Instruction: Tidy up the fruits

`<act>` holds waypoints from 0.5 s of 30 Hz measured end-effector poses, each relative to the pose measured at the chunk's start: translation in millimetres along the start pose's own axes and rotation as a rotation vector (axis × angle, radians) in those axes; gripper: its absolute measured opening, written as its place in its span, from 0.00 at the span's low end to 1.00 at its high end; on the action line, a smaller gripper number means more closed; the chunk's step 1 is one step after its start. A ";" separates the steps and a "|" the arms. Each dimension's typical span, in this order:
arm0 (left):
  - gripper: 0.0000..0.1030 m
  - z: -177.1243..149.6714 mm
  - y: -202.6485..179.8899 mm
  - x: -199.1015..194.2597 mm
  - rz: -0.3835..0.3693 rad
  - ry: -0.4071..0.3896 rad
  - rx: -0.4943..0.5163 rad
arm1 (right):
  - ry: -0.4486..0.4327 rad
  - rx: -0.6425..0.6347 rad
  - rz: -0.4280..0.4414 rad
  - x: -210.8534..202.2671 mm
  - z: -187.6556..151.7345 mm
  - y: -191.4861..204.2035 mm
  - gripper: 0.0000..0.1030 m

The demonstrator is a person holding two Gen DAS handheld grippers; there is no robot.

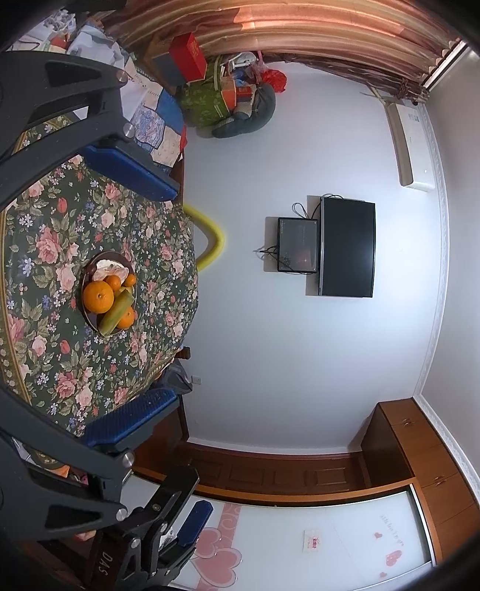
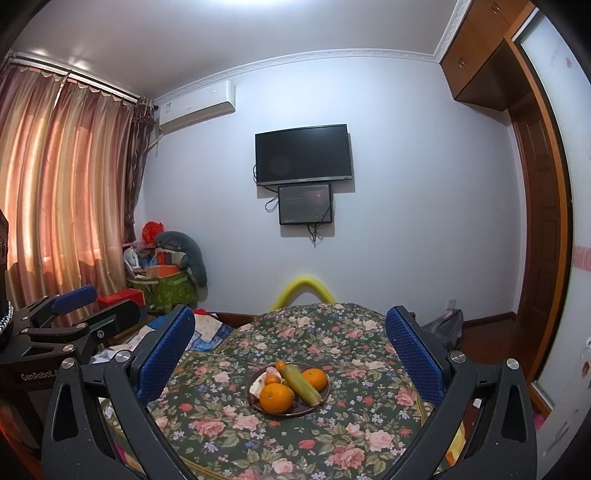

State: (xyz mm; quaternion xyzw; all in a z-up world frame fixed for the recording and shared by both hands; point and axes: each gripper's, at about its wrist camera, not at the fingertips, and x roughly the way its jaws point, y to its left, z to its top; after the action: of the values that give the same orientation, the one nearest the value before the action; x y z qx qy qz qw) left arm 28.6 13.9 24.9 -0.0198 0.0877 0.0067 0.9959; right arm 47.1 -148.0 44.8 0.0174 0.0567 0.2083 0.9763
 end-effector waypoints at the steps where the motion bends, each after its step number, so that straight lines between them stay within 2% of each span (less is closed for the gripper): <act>1: 1.00 -0.2 -0.3 0.3 0.000 0.002 -0.001 | 0.000 0.000 0.000 0.0 0.4 -0.1 1.00; 15: 1.00 -0.8 -1.0 0.7 -0.006 0.005 0.001 | -0.001 0.001 -0.003 -1.5 0.1 -1.1 1.00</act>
State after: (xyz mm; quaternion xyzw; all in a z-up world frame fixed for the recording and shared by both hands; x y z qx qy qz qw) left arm 29.2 12.9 24.1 -0.0194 0.0900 0.0036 0.9958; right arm 46.2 -149.5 45.0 0.0179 0.0565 0.2066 0.9766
